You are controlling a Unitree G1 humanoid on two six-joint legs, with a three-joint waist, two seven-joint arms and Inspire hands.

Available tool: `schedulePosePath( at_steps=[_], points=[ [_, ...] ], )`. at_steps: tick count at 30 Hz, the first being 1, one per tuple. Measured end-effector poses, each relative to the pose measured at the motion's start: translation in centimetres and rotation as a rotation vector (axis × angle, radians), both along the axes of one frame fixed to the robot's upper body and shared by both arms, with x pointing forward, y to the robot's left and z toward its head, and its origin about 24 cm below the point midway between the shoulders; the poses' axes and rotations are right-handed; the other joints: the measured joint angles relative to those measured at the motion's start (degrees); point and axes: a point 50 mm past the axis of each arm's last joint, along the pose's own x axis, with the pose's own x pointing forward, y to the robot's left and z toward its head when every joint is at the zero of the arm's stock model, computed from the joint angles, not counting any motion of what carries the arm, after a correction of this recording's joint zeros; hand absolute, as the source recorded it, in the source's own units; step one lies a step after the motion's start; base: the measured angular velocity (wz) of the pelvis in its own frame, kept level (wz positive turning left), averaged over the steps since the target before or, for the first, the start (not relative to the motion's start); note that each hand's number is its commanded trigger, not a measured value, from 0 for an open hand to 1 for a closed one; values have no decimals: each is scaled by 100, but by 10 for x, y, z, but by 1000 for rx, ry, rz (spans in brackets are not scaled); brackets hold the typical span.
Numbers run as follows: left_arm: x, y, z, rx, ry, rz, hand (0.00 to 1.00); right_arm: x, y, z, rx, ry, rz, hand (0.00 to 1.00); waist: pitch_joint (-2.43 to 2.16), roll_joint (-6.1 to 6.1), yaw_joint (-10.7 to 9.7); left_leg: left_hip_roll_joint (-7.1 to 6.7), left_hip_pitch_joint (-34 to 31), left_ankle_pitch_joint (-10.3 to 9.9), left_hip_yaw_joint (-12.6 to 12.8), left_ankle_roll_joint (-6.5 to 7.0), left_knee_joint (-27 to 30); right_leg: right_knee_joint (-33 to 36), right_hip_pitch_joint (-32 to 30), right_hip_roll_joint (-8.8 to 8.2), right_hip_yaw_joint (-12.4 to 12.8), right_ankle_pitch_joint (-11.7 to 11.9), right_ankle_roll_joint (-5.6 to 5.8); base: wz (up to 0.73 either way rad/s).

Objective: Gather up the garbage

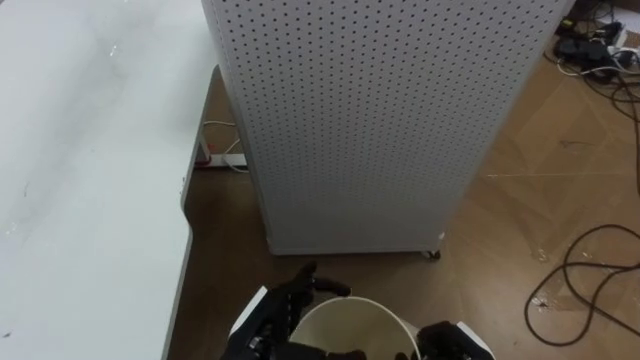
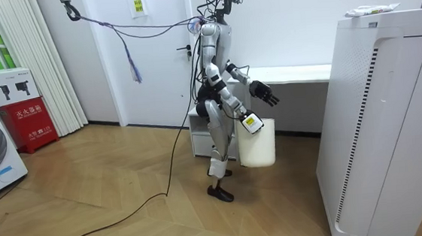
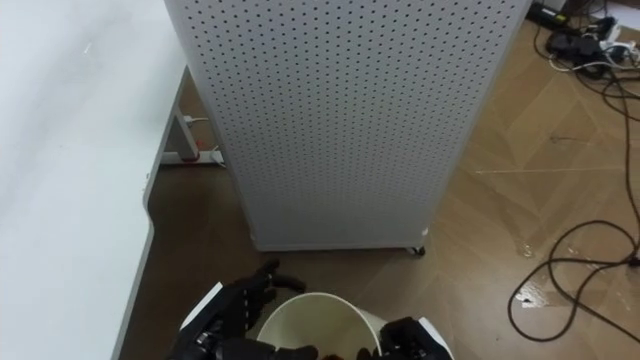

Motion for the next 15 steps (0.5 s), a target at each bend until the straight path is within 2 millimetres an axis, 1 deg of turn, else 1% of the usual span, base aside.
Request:
schedulePosePath(
  at_steps=[5, 9, 12, 15],
  points=[
    [1, 2, 1, 8, -5, -1, 0, 2, 0, 1, 1, -5, 3, 100, 0, 7, -1, 2, 40, 2, 1, -1, -10, -79, 65, 8, 0, 5, 10, 0],
    [6, 1, 6, 7, -27, -6, 0, 8, 1, 5, 1, -23, 9, 100, -1, 8, -3, -2, 42, 3, 2, 1, -22, -94, 67, 7, -10, 12, 22, 0],
    [8, 0, 12, 0, -55, -10, 0, 8, 0, 6, -2, -27, 8, 100, -5, 14, -1, -1, 53, 4, 2, 0, -37, -97, 77, 5, -21, 12, 22, 0],
    [9, 3, 16, -3, -71, 8, 0, 5, -3, 4, -7, -19, 2, 100, -10, 11, -12, -20, 296, 45, 4, -16, -223, -199, 290, 15, -37, 15, 27, 0]
  ],
)
